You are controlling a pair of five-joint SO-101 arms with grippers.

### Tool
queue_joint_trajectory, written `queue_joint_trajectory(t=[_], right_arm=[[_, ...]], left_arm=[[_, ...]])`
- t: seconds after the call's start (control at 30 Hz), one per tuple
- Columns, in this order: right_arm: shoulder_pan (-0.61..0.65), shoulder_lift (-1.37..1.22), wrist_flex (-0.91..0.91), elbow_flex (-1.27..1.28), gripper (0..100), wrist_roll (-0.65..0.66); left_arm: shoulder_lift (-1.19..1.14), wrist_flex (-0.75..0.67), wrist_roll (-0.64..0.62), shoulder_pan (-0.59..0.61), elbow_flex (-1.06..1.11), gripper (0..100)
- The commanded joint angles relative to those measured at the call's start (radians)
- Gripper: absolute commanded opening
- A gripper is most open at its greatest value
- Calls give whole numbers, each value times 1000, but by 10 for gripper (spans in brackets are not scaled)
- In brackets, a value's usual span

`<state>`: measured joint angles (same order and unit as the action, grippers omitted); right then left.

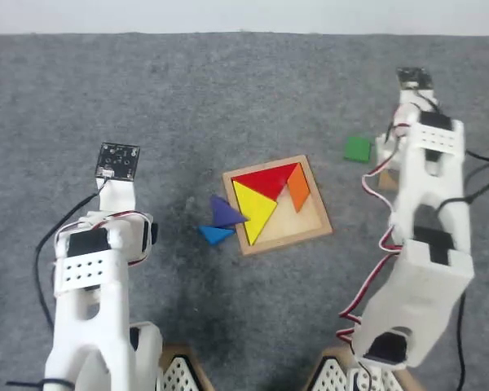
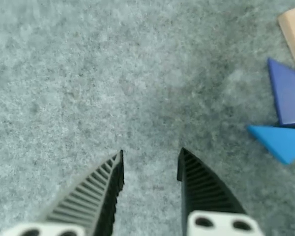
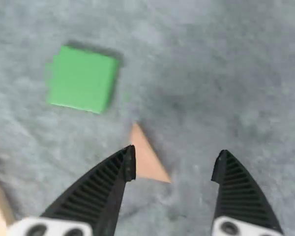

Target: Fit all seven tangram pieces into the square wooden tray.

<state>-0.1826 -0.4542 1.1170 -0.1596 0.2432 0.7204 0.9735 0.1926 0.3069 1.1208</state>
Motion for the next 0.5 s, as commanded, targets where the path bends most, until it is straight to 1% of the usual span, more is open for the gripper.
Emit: queue_joint_trajectory(t=[0.0,0.1,0.2,0.3,0.47], right_arm=[[-24,15,-1,28,263,72],[-19,13,-42,78,263,129],[-15,15,-79,115,263,146],[-4,15,-81,121,265,153],[38,15,-79,121,266,212]], left_arm=[[31,-23,8,-6,-13,177],[31,-23,8,-6,-13,177],[31,-23,8,-6,-13,177],[31,-23,8,-6,-13,177],[31,-23,8,-6,-13,177]])
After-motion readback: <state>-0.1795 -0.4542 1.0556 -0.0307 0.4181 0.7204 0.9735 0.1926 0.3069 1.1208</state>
